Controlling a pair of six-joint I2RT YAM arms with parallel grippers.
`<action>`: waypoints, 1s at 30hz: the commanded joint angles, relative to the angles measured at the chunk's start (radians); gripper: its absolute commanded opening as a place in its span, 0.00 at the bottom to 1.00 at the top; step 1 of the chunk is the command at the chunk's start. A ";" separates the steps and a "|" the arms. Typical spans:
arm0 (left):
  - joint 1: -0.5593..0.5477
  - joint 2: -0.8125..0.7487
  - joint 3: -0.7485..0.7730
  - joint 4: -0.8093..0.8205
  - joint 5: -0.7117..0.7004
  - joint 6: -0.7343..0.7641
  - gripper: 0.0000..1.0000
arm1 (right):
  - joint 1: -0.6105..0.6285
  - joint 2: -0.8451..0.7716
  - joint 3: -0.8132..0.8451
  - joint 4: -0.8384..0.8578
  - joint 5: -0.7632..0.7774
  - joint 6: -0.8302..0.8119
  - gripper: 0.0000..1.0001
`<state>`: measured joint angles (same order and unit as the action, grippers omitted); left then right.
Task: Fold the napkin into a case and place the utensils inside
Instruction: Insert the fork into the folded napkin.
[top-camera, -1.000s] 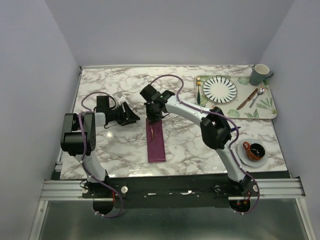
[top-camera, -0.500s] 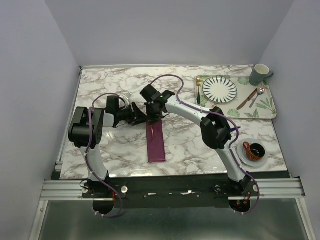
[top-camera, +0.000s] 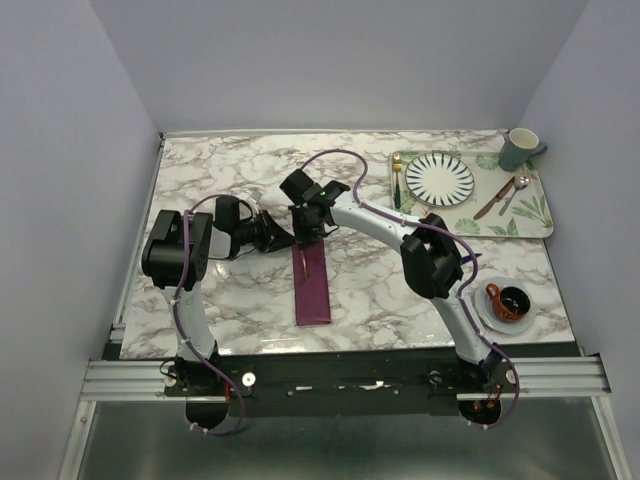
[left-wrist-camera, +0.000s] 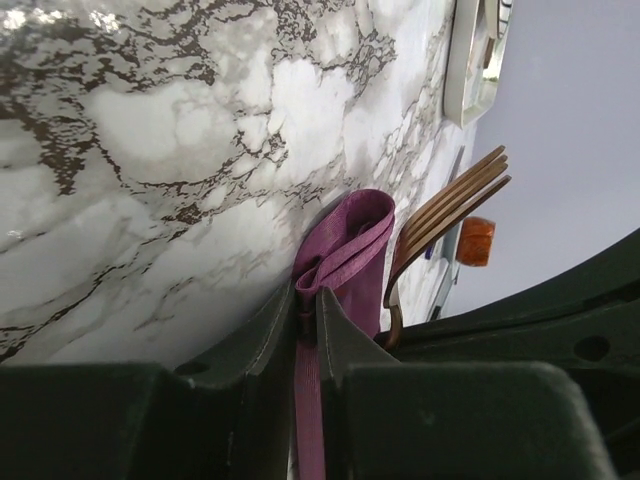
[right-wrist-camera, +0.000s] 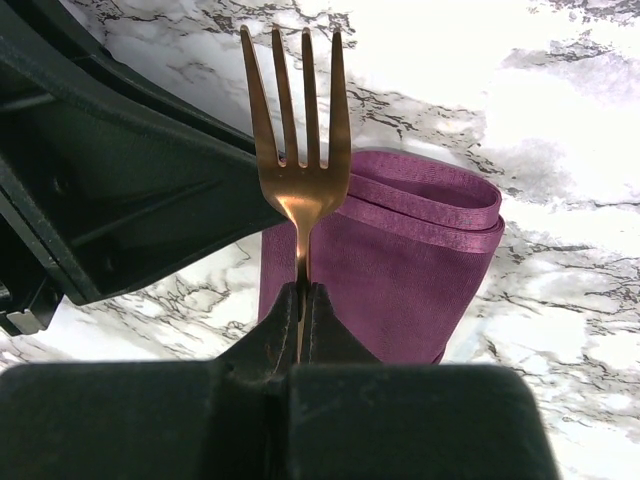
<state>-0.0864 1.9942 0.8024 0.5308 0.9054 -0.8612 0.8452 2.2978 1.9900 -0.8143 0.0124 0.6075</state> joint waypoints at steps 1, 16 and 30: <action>-0.003 0.031 -0.038 0.116 -0.054 -0.087 0.17 | 0.011 -0.040 0.001 -0.031 -0.008 0.021 0.01; 0.007 0.043 -0.040 0.196 -0.128 -0.173 0.00 | 0.009 -0.029 -0.003 -0.051 -0.055 0.031 0.01; 0.020 0.066 -0.003 0.199 -0.137 -0.167 0.00 | 0.009 -0.031 -0.039 -0.052 -0.100 0.031 0.01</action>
<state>-0.0738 2.0266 0.7723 0.7170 0.8192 -1.0374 0.8452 2.2978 1.9720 -0.8436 -0.0441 0.6285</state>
